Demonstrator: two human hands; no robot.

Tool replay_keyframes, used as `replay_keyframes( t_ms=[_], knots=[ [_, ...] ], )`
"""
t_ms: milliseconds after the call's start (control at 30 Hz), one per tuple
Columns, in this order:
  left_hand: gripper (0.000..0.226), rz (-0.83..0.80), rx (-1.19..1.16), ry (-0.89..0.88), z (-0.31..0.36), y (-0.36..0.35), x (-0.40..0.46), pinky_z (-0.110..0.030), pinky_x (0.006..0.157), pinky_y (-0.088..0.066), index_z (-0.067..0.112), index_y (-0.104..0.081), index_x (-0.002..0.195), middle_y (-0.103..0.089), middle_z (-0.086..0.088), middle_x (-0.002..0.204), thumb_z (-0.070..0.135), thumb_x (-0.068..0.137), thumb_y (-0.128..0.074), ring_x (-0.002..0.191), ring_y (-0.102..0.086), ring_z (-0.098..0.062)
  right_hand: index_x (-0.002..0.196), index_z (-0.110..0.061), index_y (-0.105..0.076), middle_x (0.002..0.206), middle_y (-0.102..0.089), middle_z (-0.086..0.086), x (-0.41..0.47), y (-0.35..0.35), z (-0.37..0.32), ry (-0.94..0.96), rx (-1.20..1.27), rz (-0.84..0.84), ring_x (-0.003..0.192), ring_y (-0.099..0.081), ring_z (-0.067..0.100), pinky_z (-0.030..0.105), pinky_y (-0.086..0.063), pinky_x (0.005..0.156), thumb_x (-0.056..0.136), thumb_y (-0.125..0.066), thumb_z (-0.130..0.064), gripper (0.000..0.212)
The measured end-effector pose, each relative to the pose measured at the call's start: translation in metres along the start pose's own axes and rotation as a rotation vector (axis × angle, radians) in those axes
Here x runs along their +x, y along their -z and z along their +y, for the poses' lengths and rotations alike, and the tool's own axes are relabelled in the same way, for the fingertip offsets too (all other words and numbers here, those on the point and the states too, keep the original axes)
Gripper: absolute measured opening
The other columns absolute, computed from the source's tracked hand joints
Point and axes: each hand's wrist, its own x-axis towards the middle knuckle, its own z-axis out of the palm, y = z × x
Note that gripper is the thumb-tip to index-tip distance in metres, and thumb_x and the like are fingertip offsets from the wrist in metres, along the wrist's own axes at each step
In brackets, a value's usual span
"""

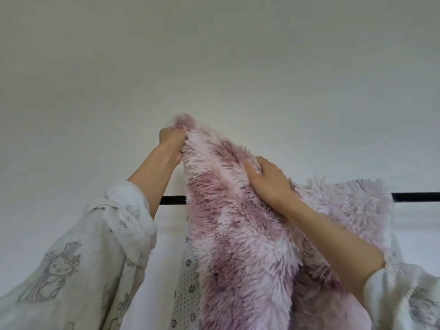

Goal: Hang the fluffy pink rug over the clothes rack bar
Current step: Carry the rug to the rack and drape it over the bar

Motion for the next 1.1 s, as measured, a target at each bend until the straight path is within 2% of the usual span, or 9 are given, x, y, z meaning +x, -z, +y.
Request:
replay_keyframes(
  t_ms=[100, 233, 333, 433, 567, 667, 800, 900, 1100],
  knots=[
    [0.025, -0.102, 0.46, 0.187, -0.037, 0.024, 0.001, -0.016, 0.033, -0.042, 0.003, -0.051, 0.07, -0.057, -0.006, 0.046, -0.005, 0.09, -0.039, 0.039, -0.055, -0.016, 0.144, -0.023, -0.033, 0.142, -0.05, 0.003, -0.01, 0.0, 0.004, 0.158, -0.129, -0.159, 0.121, -0.053, 0.026, 0.036, -0.043, 0.097, 0.089, -0.041, -0.059, 0.066],
    [0.026, -0.409, 1.238, 0.173, -0.054, 0.038, -0.006, -0.03, 0.056, -0.046, 0.0, -0.049, 0.063, -0.058, -0.016, 0.071, 0.001, 0.089, -0.045, 0.067, -0.057, -0.03, 0.114, -0.016, -0.06, 0.123, -0.063, 0.013, 0.0, -0.006, -0.001, 0.13, -0.295, -0.182, 0.113, -0.058, 0.032, 0.036, -0.048, 0.088, 0.094, -0.042, -0.048, 0.042],
    [0.016, -0.411, 1.166, -0.006, -0.044, 0.031, -0.01, -0.03, 0.058, -0.04, 0.006, -0.048, 0.07, -0.047, -0.014, 0.067, 0.002, 0.085, -0.046, 0.059, -0.045, -0.028, 0.108, -0.011, -0.066, 0.112, -0.066, 0.014, 0.011, -0.012, -0.01, 0.075, -0.255, -0.13, 0.107, -0.059, 0.034, 0.04, -0.05, 0.089, 0.094, -0.044, -0.042, 0.041],
    [0.011, -0.388, 1.051, -0.136, -0.039, 0.03, -0.028, -0.031, 0.065, -0.031, 0.014, -0.046, 0.082, -0.043, -0.012, 0.075, 0.006, 0.085, -0.04, 0.068, -0.038, -0.024, 0.054, -0.017, -0.043, 0.063, -0.049, 0.007, 0.025, -0.015, -0.014, -0.046, -0.12, -0.067, 0.078, -0.051, 0.029, 0.032, -0.038, 0.069, 0.092, -0.049, -0.038, 0.044],
    [0.017, -0.323, 0.95, -0.271, -0.038, 0.046, -0.051, -0.026, 0.069, -0.035, 0.014, -0.055, 0.083, -0.053, -0.006, 0.081, 0.025, 0.094, -0.047, 0.072, -0.048, -0.021, 0.053, -0.021, -0.033, 0.077, -0.051, 0.011, 0.047, -0.019, -0.031, -0.22, 0.257, 0.143, 0.079, -0.048, 0.024, 0.031, -0.034, 0.07, 0.09, -0.051, -0.037, 0.045],
    [0.047, -0.272, 0.88, -0.235, -0.032, 0.053, -0.069, -0.026, 0.056, -0.037, 0.01, -0.056, 0.066, -0.06, -0.008, 0.072, 0.048, 0.092, -0.046, 0.062, -0.049, -0.021, 0.065, -0.014, -0.051, 0.094, -0.065, 0.02, 0.051, -0.022, -0.037, -0.271, 0.376, 0.284, 0.096, -0.059, 0.032, 0.032, -0.039, 0.075, 0.094, -0.049, -0.036, 0.037],
    [0.067, -0.67, 0.886, 0.157, -0.03, 0.06, -0.101, -0.022, 0.06, -0.055, 0.014, -0.068, 0.083, -0.074, 0.001, 0.077, 0.073, 0.078, -0.036, 0.059, -0.067, -0.013, 0.074, -0.016, -0.058, 0.103, -0.065, 0.02, 0.046, -0.038, -0.028, -0.247, 0.116, 0.018, 0.108, -0.06, 0.037, 0.034, -0.044, 0.079, 0.091, -0.05, -0.038, 0.029],
    [0.046, -0.759, 0.81, 0.191, -0.045, 0.059, -0.113, -0.025, 0.076, -0.059, 0.013, -0.069, 0.092, -0.07, 0.004, 0.091, 0.055, 0.082, -0.054, 0.073, -0.069, -0.011, 0.068, -0.014, -0.051, 0.093, -0.062, 0.014, 0.043, -0.038, -0.028, -0.194, 0.042, -0.097, 0.093, -0.059, 0.033, 0.031, -0.039, 0.074, 0.089, -0.05, -0.041, 0.034],
    [0.02, -0.467, 0.572, 0.083, -0.046, 0.053, -0.106, -0.026, 0.06, -0.047, 0.005, -0.062, 0.078, -0.058, -0.007, 0.068, 0.022, 0.087, -0.063, 0.063, -0.053, -0.018, 0.056, -0.017, -0.029, 0.057, -0.036, -0.001, 0.011, -0.015, -0.029, 0.01, -0.01, -0.035, 0.066, -0.039, 0.026, 0.032, -0.032, 0.065, 0.099, -0.031, -0.038, 0.048]
  ],
)
